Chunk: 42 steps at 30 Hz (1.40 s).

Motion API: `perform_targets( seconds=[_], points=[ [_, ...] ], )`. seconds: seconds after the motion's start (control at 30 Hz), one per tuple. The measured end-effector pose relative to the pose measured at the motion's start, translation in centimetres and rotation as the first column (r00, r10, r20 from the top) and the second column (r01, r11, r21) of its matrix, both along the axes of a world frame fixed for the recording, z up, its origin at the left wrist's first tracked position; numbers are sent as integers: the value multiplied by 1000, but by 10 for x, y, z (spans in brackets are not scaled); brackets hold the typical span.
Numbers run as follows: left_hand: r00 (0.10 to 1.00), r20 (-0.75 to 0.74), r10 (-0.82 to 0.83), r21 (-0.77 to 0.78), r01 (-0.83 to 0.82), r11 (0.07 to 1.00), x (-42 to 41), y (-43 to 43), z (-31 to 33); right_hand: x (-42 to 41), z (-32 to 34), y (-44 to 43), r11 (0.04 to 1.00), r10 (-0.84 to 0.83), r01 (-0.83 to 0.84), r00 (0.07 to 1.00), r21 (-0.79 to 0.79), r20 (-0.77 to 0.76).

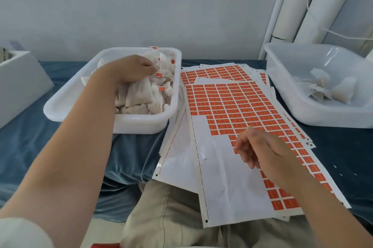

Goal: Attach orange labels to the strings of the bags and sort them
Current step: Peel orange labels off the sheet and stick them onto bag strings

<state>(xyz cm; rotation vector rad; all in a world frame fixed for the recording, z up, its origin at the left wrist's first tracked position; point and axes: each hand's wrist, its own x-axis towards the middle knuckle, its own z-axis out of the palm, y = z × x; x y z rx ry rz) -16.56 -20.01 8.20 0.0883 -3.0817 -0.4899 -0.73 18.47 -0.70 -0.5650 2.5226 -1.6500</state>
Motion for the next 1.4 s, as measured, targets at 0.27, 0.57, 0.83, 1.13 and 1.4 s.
perform_targets(
  seconds=[0.27,0.57,0.83,1.13,1.4],
  points=[
    [967,-250,47,198,4,980,26,14,34,-3,0,6,995,12,-10,1000,95,-24],
    [938,-332,-104,456,256,852,129,140,3,-12,-8,14,913,-7,39,997,407,-82],
    [971,-151,-185,775,233,588,144,216,-103,-27,12,38,925,-305,341,929,167,-212],
    [988,-120,-99,863,153,482,137,215,-118,-174,64,164,605,-559,582,797,544,-231],
    [987,-105,-120,875,150,460,136,211,-118,-239,37,200,376,-461,202,887,904,-7]
  ],
)
